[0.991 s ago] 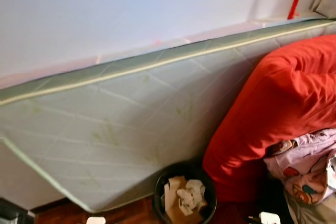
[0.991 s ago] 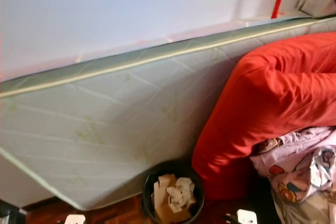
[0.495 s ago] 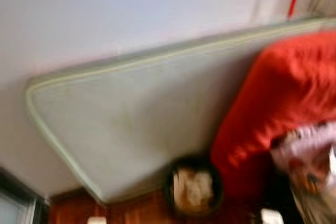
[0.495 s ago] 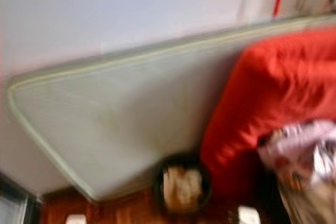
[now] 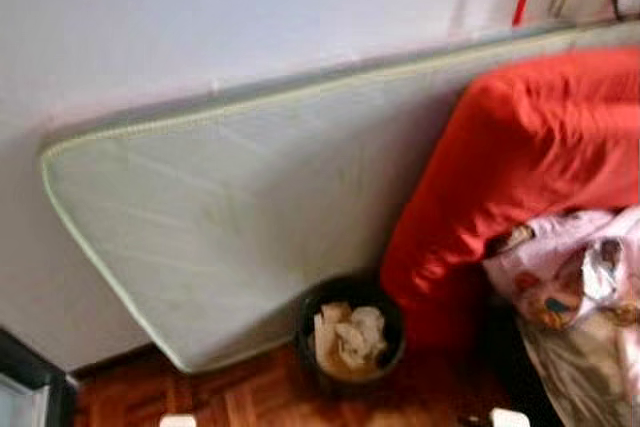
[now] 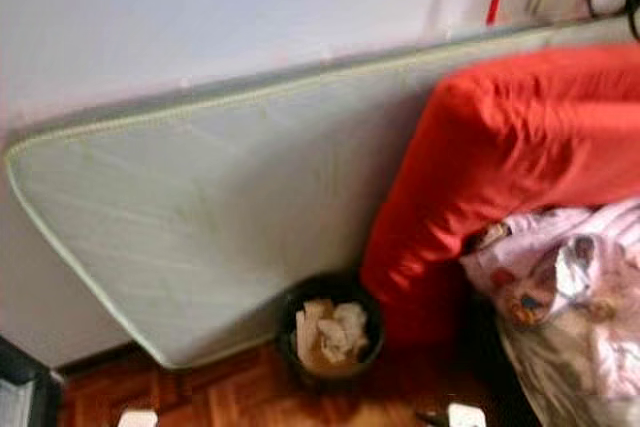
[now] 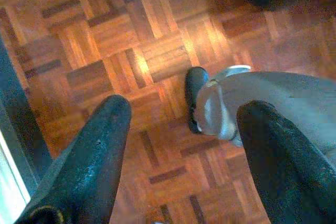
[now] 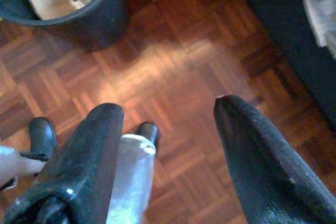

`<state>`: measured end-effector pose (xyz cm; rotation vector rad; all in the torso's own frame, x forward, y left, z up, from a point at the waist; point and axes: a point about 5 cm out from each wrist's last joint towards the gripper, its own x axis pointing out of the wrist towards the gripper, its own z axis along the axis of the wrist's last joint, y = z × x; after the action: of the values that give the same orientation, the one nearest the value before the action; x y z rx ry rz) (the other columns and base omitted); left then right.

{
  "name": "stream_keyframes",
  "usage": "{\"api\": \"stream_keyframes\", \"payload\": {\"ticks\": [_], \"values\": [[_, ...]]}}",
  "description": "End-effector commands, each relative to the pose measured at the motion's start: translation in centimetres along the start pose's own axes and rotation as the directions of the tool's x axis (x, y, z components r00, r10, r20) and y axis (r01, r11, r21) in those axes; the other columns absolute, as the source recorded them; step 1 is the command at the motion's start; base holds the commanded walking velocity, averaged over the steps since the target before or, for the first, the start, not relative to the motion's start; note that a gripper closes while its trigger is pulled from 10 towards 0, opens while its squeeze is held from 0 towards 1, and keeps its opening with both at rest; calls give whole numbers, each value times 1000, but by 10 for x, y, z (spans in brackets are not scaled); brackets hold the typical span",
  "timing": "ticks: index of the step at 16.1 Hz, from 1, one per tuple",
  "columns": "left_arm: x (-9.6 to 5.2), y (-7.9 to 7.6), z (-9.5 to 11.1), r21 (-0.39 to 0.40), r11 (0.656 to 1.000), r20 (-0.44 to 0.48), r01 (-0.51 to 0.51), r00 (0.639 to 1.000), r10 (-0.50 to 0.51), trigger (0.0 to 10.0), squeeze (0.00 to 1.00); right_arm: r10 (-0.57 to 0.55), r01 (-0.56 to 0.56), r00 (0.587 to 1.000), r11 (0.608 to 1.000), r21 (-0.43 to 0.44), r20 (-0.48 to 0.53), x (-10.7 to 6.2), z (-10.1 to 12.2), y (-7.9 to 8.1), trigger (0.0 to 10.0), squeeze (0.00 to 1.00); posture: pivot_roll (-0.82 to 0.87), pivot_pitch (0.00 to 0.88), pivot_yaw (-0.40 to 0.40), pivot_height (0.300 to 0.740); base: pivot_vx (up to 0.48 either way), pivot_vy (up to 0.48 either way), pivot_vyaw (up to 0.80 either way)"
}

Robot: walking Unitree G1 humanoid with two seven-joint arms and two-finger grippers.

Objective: Clean up the room

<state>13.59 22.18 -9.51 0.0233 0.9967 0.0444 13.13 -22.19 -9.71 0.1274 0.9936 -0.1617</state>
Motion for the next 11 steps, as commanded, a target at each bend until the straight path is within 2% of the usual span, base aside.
{"api": "stream_keyframes", "payload": {"ticks": [1, 5, 11], "values": [[1, 0, 4, 2, 1000, 11, -3, 1000, 3, 10000, 0, 1, -1, 1000, 1000, 0, 13, 1, 4, 0, 10000, 0, 63, 8, 9, 740, 0, 0, 0], [2, -2, 8, 8, 1000, 16, 0, 1000, 0, 10000, 0, 4, -4, 1000, 1000, -3, -1, 1, 3, 0, 10000, 0, 67, 6, 9, 740, 0, 0, 0], [3, -4, 8, 34, 999, 5, 14, 1000, -14, 10000, 0, 13, -14, 1000, 1000, -21, -12, 1, 3, 2, 10000, 0, 75, 12, 10, 740, 0, 0, -672]]}}
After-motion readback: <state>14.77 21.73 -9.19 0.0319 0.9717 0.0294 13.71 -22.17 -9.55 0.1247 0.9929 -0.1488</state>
